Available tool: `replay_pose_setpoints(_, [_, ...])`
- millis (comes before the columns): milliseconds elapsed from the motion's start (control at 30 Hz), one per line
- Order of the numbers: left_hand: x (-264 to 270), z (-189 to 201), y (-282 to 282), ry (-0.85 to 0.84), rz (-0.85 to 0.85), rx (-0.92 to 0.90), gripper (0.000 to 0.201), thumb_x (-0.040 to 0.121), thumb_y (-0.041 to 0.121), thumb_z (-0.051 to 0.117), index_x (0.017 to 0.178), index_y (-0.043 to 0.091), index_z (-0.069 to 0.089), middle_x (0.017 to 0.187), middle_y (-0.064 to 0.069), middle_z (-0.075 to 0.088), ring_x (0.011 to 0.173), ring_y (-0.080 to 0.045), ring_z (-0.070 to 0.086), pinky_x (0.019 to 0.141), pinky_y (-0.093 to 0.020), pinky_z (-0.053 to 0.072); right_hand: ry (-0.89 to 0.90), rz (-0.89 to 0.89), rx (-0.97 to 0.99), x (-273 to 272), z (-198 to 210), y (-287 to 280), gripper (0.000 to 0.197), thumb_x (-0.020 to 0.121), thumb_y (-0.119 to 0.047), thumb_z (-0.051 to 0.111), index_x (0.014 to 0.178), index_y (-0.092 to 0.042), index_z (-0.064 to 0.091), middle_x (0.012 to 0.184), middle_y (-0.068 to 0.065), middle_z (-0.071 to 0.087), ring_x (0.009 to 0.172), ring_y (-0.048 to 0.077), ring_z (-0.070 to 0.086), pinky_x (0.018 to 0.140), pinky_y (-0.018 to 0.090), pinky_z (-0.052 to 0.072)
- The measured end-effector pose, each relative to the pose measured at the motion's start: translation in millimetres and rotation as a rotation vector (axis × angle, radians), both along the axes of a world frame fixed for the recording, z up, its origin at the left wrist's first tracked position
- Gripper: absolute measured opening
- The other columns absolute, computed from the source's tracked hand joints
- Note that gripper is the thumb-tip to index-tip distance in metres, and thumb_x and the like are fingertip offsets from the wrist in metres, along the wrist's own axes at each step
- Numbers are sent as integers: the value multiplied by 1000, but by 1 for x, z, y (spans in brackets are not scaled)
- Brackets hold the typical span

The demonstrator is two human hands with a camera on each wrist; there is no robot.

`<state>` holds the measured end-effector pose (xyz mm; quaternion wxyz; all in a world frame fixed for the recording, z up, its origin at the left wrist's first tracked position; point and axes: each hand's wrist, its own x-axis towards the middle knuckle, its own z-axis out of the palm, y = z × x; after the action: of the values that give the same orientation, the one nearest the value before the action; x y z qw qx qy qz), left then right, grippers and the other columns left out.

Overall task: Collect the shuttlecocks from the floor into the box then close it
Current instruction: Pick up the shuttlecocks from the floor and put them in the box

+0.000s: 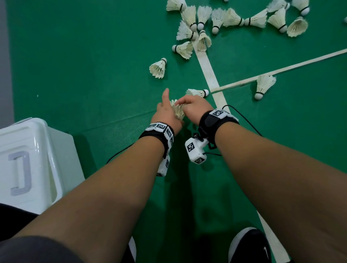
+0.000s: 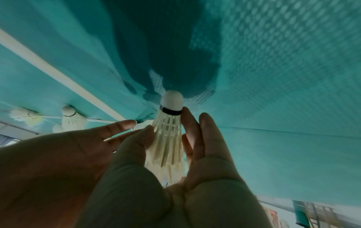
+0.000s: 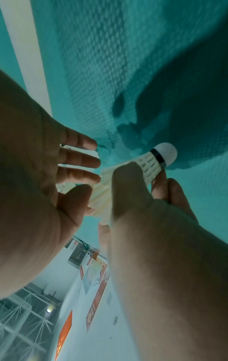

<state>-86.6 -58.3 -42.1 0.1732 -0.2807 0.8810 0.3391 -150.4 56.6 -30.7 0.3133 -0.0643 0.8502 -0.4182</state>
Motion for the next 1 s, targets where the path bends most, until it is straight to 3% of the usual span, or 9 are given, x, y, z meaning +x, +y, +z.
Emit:
replay_pose_setpoints(67, [0,-1,-1,7,-40,-21,102,81,17,79,159,37,15,138,-15,47,105,-36,65,89,-46,59,65,-25,21,-6,-3,1,48,83,0,49,95,-35,79,104,-1,74,70,23,65,51,21,44])
replay_pose_setpoints(133, [1,-1,-3,21,-56,-39,81,81,24,78,147,34,33,127,-11,48,95,-35,65,86,-44,59,168,-98,78,-11,-7,4,47,87,-2,49,99,-36,78,121,3,58,73,23,63,55,22,50])
replay_pose_setpoints(200, [1,-2,-6,23,-45,-57,68,82,27,77,138,31,39,121,-7,47,88,-31,63,79,-38,55,278,-139,202,-16,-13,10,39,94,-11,53,110,-37,77,132,4,46,95,25,63,82,34,58])
replay_pose_setpoints(267, [2,-5,-10,22,-26,-62,64,83,29,77,135,30,40,121,-6,45,81,-27,60,76,-36,55,302,-35,373,-19,-17,17,41,95,-20,55,126,-39,73,156,3,37,132,30,48,111,43,48])
replay_pose_setpoints(367, [4,-5,-15,24,2,-38,62,83,28,76,133,33,39,120,-6,42,76,-24,59,75,-43,63,250,160,443,-19,-19,21,54,95,-22,55,144,-45,60,173,-2,21,151,33,35,123,47,38])
replay_pose_setpoints(567, [3,-4,-19,34,-42,-76,66,84,20,72,138,35,38,121,-9,49,82,-26,60,74,-38,57,242,257,501,-11,-17,13,55,91,-13,56,139,-39,64,171,4,23,139,37,52,115,43,47])
replay_pose_setpoints(733, [3,-4,-18,19,-105,-121,64,90,10,68,141,34,37,127,-9,46,78,-19,57,65,-35,52,310,152,450,-16,-2,13,45,96,-10,51,140,-12,60,144,13,55,127,36,61,106,44,52])
replay_pose_setpoints(833, [4,-4,-17,5,-133,-129,62,89,7,69,137,32,39,128,-9,47,79,-20,57,72,-39,58,255,-17,311,-22,10,15,44,103,-15,49,146,-16,60,145,11,62,128,32,62,108,40,51])
replay_pose_setpoints(1000, [0,-2,-7,59,-146,-87,78,85,-1,69,148,30,33,140,-9,48,96,-27,63,80,-40,57,191,-45,254,-22,13,22,32,102,-23,50,118,-21,77,120,4,76,98,27,66,80,26,45])
